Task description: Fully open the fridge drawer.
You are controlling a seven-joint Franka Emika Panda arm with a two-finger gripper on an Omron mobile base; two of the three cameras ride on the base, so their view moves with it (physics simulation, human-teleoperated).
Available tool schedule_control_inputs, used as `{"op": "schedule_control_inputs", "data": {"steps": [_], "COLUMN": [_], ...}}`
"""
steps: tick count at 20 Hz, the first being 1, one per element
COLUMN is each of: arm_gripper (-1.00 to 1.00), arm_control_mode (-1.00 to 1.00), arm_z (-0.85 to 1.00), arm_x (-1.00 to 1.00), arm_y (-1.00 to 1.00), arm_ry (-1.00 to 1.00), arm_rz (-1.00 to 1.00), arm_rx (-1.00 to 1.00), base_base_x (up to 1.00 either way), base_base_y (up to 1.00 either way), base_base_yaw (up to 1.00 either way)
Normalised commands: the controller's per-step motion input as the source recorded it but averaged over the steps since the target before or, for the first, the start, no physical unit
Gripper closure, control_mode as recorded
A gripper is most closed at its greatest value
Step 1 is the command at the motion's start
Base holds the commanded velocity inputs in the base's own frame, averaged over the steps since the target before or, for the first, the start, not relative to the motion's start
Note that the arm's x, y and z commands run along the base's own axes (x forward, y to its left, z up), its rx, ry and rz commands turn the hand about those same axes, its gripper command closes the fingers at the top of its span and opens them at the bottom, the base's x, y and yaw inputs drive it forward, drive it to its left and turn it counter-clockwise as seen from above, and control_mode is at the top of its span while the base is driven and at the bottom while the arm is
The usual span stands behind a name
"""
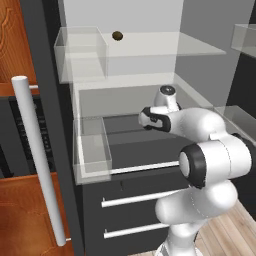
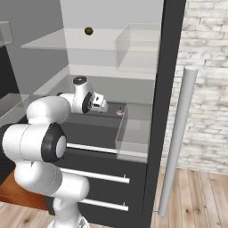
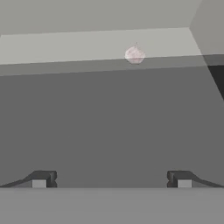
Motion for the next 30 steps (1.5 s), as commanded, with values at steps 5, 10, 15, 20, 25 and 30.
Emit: {"op": "schedule_control_inputs", "data": {"steps": [5, 10, 15, 20, 25, 30], "arm_gripper": [-1.0, -1.0, -1.0, -1.0, -1.0, -1.0], "arm_control_mode": [-1.0, -1.0, -1.0, -1.0, -1.0, -1.0], "arm_z": [-0.19, -0.19, -0.15, -0.01, 0.0, 0.0], "arm_x": [0.12, 0.01, -0.13, -0.42, -0.7, -0.88], "arm_y": [0.0, 0.0, 0.0, 0.0, 0.0, 0.0], "arm_ry": [0.0, 0.0, 0.01, 0.02, 0.0, 0.0], "arm_rz": [-0.03, -0.03, -0.02, -0.02, -0.01, 0.0], "arm_rx": [0.0, 0.0, 0.01, 0.03, 0.03, 0.0], "base_base_x": [0.0, 0.0, 0.0, 0.0, 0.0, 0.0], "base_base_y": [0.0, 0.0, 0.0, 0.0, 0.0, 0.0], "base_base_yaw": [0.0, 0.0, 0.0, 0.0, 0.0, 0.0]}}
